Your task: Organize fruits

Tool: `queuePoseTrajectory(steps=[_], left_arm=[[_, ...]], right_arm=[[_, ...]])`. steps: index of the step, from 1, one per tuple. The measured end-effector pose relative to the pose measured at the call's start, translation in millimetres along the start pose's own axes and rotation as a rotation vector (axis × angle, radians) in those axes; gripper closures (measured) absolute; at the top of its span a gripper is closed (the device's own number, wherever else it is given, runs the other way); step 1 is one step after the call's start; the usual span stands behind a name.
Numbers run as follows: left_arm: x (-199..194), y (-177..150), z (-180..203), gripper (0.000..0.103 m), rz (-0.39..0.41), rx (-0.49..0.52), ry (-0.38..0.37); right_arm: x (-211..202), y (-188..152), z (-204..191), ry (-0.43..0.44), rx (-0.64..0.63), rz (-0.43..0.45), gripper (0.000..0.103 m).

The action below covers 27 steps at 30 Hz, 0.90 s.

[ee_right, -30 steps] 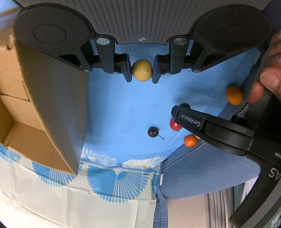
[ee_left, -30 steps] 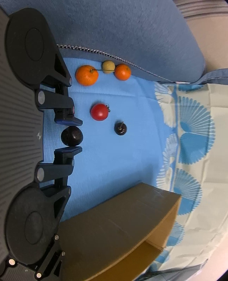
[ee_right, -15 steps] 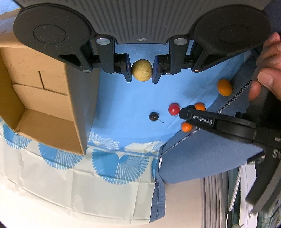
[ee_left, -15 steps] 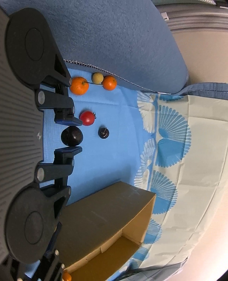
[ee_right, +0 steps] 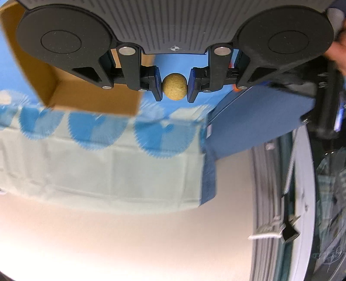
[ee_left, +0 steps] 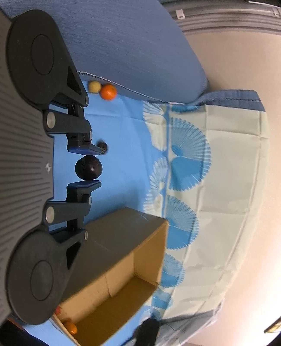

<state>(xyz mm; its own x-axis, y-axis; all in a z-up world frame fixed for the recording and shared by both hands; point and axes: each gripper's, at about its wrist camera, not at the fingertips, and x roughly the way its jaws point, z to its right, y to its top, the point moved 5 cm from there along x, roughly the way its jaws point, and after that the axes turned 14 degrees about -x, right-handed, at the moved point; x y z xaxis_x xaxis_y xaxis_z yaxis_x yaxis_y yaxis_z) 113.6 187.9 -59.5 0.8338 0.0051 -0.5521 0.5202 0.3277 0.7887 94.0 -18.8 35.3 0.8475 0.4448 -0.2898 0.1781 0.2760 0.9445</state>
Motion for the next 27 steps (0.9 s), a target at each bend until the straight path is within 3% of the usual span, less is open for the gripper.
queuePoseTrajectory(steps=[8, 15, 27], left_arm=[[-5.5, 22.6, 41.0, 0.076, 0.044, 0.039, -0.062], [-4.3, 30.9, 82.8, 0.076, 0.04, -0.049, -0.227], [24.5, -6.1, 139.4, 0.076, 0.001, 0.063, -0.246]], right_arm=[[-5.3, -10.7, 90.1, -0.155, 0.004, 0.067, 0.078], [5.9, -42.5, 114.4, -0.205, 0.057, -0.014, 0.078], [-3.6, -60.9, 147.4, -0.286, 0.097, -0.035, 0.078]])
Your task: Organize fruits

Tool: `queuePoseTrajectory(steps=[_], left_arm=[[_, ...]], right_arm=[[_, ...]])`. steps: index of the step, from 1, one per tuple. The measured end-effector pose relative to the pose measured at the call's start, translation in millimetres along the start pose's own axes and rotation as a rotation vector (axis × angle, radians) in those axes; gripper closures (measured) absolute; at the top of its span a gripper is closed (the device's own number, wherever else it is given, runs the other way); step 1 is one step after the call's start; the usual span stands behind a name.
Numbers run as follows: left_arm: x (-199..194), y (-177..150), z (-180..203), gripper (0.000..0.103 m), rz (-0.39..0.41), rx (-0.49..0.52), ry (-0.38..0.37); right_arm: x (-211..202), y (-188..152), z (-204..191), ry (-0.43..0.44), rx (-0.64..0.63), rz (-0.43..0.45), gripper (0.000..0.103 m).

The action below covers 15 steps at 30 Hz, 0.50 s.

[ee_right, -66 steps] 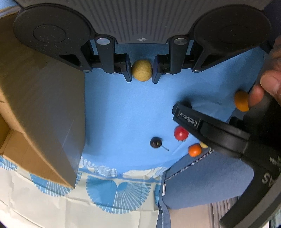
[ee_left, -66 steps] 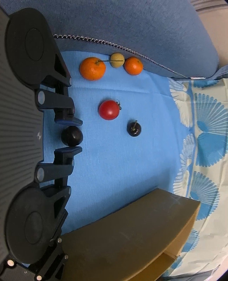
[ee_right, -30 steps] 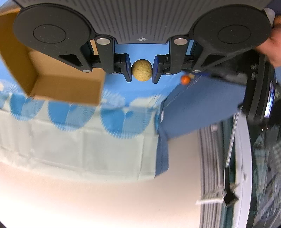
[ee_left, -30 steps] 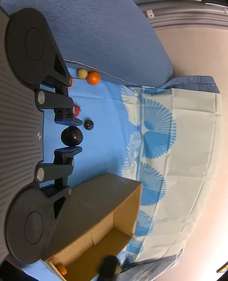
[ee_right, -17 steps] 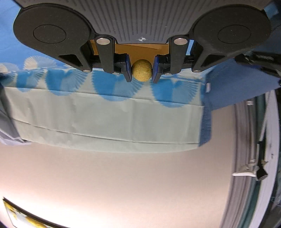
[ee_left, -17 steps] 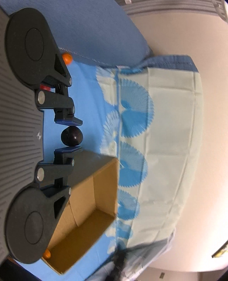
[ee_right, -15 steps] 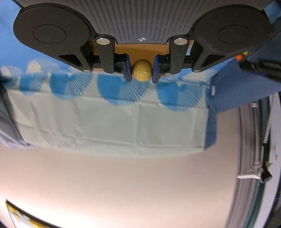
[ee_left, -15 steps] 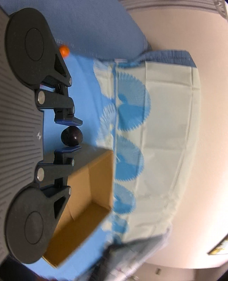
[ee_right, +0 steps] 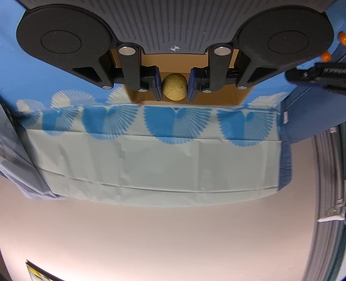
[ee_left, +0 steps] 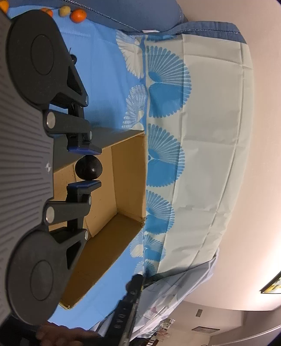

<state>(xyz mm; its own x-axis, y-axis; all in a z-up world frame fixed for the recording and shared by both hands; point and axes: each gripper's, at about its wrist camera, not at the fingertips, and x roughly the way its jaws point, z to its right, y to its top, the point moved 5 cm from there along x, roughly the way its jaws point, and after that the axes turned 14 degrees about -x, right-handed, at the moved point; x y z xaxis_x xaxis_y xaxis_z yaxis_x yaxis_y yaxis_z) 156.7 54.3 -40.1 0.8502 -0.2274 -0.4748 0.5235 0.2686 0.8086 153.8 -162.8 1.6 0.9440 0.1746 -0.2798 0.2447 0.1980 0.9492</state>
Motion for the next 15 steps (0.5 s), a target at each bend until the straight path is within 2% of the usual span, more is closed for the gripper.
queuePoseTrajectory(steps=[7, 15], left_arm=[[8.7, -5.2, 8.1, 0.076, 0.007, -0.013, -0.023], [15.9, -10.6, 17.9, 0.076, 0.001, -0.016, -0.044]], right_arm=[[0.8, -8.6, 24.9, -0.052, 0.062, -0.018, 0.078], [6.0, -13.0, 25.5, -0.061, 0.043, -0.041, 0.078]])
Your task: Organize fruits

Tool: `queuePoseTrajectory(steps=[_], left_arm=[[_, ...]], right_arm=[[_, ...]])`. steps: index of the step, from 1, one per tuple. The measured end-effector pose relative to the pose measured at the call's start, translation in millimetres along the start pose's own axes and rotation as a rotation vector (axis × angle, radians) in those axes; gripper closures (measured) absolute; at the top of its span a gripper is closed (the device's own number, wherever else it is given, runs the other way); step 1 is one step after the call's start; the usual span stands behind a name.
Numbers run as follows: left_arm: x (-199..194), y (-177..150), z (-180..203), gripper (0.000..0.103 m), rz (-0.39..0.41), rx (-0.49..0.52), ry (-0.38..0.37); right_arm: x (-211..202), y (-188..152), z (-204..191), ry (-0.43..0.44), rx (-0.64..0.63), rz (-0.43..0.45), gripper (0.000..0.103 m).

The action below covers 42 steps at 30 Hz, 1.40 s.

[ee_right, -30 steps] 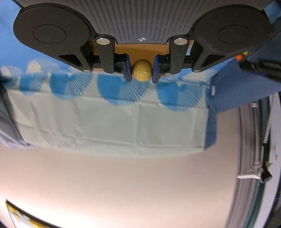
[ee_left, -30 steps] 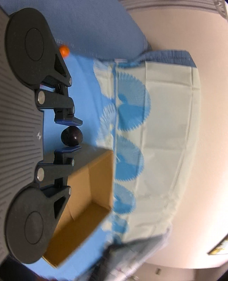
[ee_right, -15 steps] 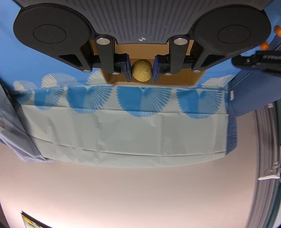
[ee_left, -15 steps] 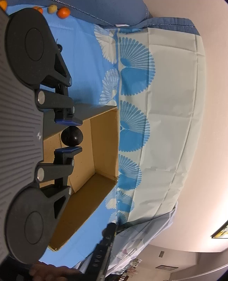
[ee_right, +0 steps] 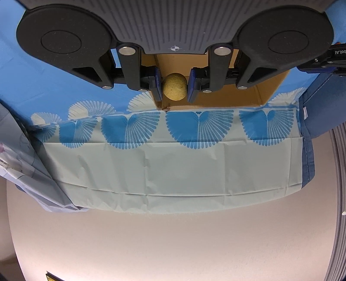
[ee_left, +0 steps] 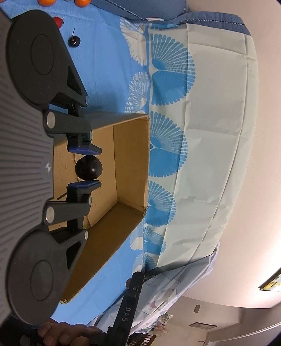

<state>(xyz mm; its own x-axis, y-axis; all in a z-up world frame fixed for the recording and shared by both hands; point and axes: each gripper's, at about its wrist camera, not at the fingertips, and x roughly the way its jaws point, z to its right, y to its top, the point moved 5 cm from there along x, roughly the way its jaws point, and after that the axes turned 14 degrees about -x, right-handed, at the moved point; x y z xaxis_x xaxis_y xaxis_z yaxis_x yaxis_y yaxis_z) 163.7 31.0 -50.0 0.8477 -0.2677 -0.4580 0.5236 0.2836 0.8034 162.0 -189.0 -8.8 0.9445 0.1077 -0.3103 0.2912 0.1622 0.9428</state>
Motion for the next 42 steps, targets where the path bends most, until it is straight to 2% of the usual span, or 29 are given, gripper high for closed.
queuePoseTrajectory(steps=[13, 42], left_arm=[[4.8, -12.3, 23.0, 0.076, -0.008, 0.069, -0.049], [17.1, -29.4, 42.0, 0.076, -0.042, 0.143, -0.076]], right_arm=[[7.0, 0.6, -6.2, 0.003, -0.016, -0.018, 0.078], [15.0, -0.8, -14.3, 0.021, -0.057, -0.035, 0.078]])
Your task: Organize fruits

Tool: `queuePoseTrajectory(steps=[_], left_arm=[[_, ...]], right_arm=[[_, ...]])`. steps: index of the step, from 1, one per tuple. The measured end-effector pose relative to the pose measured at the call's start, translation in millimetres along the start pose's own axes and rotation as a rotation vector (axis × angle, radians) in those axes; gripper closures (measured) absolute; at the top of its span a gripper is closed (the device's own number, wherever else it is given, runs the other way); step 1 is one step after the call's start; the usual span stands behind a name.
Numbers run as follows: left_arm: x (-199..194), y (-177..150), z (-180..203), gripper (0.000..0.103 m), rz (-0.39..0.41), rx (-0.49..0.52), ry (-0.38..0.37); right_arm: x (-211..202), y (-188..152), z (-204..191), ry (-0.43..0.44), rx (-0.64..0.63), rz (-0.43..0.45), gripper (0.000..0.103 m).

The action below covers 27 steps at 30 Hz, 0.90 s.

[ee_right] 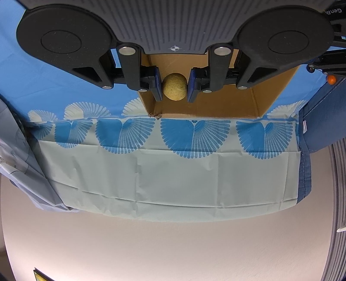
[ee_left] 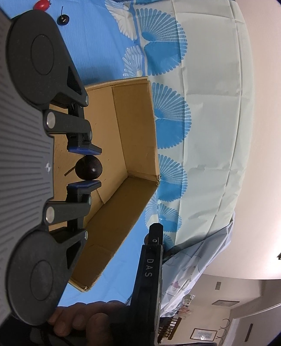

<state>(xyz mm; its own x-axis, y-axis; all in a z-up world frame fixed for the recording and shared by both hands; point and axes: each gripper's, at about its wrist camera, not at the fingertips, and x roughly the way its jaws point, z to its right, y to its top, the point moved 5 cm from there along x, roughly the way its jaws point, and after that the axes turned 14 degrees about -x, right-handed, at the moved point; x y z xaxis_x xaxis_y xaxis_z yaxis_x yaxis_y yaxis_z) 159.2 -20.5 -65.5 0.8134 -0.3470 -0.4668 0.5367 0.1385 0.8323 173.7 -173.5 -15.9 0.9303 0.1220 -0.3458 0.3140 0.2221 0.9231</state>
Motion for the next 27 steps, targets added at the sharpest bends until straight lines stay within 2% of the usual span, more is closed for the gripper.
queuePoseTrajectory(steps=[27], left_arm=[[3.7, -1.5, 4.5, 0.076, -0.002, 0.005, -0.006]], right_arm=[[2.6, -0.2, -7.9, 0.006, -0.014, -0.001, 0.078]])
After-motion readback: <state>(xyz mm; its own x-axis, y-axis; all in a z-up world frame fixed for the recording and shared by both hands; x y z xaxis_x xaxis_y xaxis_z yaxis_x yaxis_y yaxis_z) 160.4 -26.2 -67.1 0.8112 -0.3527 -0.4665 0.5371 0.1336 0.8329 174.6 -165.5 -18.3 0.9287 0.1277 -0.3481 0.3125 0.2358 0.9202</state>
